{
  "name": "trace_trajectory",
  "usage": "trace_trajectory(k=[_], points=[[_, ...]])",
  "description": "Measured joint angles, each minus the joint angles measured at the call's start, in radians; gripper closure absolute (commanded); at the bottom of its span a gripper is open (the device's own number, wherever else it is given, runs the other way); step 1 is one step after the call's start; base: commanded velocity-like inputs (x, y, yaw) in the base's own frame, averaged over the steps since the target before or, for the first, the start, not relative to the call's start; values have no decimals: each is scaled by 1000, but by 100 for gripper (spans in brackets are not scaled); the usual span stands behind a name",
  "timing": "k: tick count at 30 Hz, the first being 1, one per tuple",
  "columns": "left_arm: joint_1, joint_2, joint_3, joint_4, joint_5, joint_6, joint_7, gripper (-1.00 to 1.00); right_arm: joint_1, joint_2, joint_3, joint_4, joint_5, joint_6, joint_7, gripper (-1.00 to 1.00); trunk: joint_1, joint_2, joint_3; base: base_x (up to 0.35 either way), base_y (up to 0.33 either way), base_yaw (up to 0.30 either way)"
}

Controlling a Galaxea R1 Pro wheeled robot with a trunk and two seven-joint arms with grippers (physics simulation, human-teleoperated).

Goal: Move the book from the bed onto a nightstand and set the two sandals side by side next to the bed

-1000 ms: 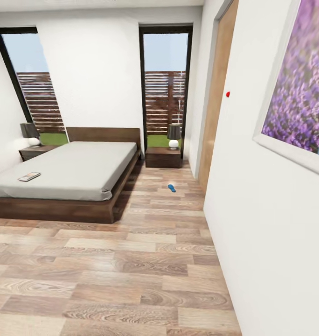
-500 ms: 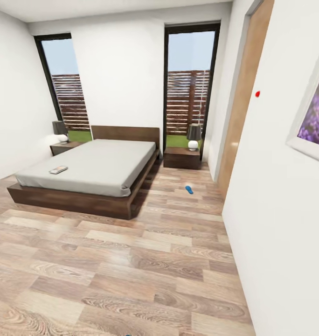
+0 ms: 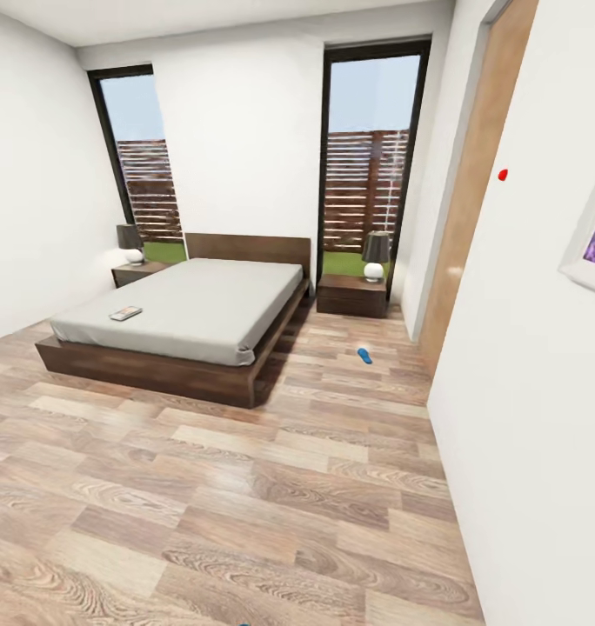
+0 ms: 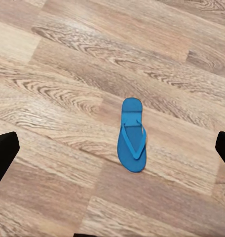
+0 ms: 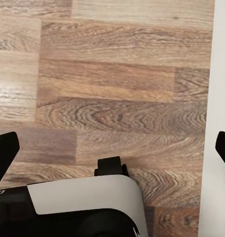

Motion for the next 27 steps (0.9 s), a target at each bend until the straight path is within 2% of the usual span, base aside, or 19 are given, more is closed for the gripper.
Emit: trace_trajectory(k=[14,27], points=[[0,0,0,0,0,0,0,-100,0,0,1,1,6,0,1,-100,0,0,0,96,-85,0],[0,0,0,0,0,0,0,-100,0,0,2,1,6,0,1,-100,0,0,0,10,-9,0]])
